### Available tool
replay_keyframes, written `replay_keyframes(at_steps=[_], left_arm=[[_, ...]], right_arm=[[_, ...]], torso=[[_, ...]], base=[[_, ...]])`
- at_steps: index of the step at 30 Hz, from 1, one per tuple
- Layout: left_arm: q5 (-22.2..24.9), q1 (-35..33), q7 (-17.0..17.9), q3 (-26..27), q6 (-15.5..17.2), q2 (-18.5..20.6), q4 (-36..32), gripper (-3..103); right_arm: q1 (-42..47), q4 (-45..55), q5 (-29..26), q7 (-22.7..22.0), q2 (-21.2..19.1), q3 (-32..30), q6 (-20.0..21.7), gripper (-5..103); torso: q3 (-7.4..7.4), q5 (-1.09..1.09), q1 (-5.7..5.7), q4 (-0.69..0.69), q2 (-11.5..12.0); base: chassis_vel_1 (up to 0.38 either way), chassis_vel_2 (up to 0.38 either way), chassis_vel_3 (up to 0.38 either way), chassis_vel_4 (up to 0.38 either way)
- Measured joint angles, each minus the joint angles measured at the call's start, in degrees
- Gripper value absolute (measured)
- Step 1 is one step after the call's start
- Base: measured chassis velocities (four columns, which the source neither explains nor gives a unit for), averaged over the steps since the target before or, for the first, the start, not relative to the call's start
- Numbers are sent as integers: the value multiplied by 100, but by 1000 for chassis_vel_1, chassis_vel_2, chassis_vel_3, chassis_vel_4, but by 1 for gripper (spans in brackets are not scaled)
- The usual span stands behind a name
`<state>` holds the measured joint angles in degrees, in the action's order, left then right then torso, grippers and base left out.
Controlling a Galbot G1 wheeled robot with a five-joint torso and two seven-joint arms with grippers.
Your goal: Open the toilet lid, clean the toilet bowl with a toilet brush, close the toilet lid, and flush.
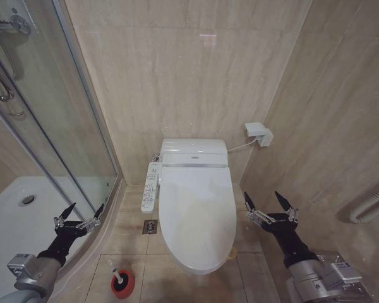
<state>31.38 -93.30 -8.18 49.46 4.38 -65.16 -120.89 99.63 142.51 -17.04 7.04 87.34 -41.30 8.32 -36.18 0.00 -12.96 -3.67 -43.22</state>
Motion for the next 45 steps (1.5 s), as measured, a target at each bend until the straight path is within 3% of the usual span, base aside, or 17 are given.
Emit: replay_keyframes(at_steps=[16,24,32,45], left_arm=[[140,49,55,-89,-269,-7,205,100],[132,41,-105,-109,-367,-30,252,100],[209,68,-624,-105,-483,4,353,100],[229,81,-749,-88,-510,-3,401,100]], right_arm=[[0,0,0,0,0,0,0,100],[0,0,0,0,0,0,0,100],[0,0,0,0,0,0,0,100],[0,0,0,0,0,0,0,100]], torso=[[0,0,0,0,0],[0,0,0,0,0],[0,0,0,-1,0],[0,0,0,0,0]], base=[[0,0,0,0],[0,0,0,0],[-48,36,40,-32],[-60,54,60,-64]])
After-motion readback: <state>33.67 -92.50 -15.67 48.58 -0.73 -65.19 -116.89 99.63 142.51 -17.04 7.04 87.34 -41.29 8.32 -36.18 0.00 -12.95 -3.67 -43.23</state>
